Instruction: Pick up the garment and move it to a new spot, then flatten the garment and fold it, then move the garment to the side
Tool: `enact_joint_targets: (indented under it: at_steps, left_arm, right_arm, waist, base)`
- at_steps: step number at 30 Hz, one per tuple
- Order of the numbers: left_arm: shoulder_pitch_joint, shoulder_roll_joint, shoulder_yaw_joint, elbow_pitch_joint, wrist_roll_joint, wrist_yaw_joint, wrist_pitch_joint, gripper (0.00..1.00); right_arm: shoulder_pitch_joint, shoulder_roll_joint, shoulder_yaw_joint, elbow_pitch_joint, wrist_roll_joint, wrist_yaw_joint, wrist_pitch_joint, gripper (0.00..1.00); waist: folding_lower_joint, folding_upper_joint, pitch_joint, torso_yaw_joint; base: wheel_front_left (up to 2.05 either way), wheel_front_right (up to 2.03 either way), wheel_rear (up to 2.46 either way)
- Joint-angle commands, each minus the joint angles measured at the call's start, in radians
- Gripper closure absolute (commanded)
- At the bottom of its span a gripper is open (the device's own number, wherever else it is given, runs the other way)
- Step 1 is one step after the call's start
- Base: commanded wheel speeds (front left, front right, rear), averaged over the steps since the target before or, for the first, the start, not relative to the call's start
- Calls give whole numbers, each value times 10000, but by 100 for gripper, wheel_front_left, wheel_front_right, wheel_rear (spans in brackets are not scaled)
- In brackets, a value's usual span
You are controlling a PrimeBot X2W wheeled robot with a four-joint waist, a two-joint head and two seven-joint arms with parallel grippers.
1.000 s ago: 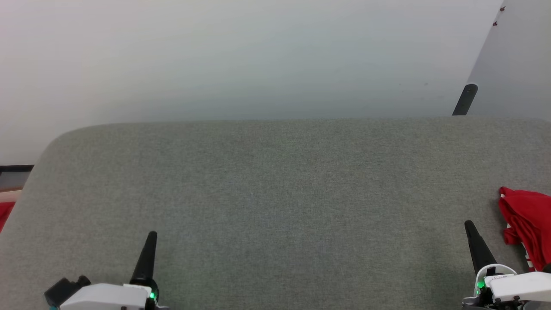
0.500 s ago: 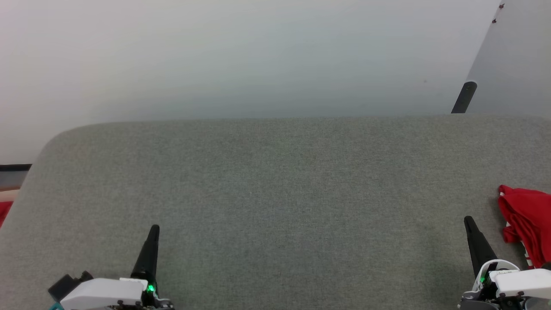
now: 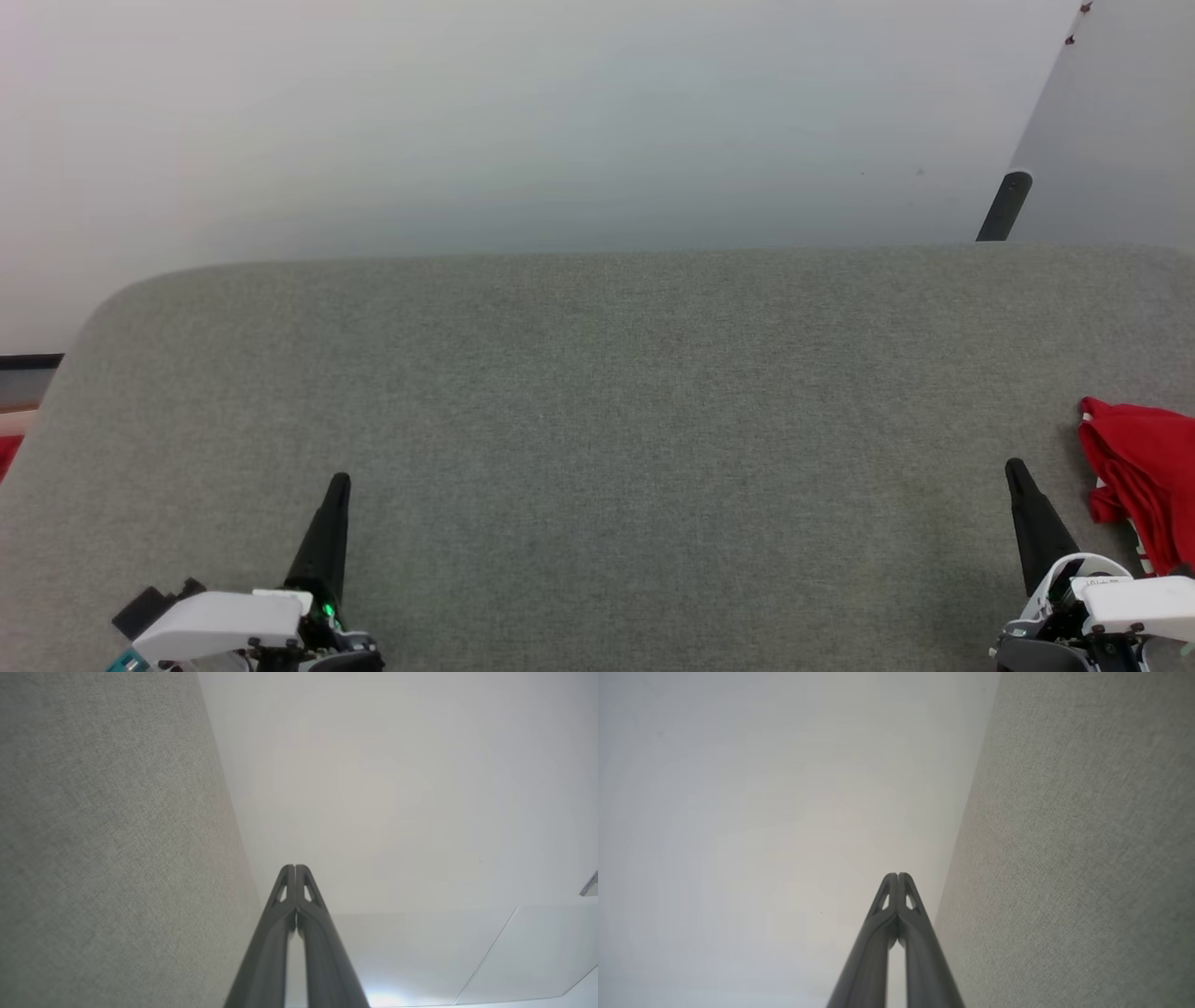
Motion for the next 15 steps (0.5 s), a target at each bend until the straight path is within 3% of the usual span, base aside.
enact_joint_targets:
  at_steps: [1,15]
  left_arm:
    - [-146,-24,40,9,-130,-91,66,100]
    - [-274,-62,67,88,-632,-88,207,100]
  right_arm:
    - [-143,25,-28,1,161,4,20,100]
    - [-185,67,-53,74,638,4,107,100]
  waist:
    - [0,0,4,-2]
    - [0,0,43,-28]
  base:
    - [0,0,0]
    - [0,0,0]
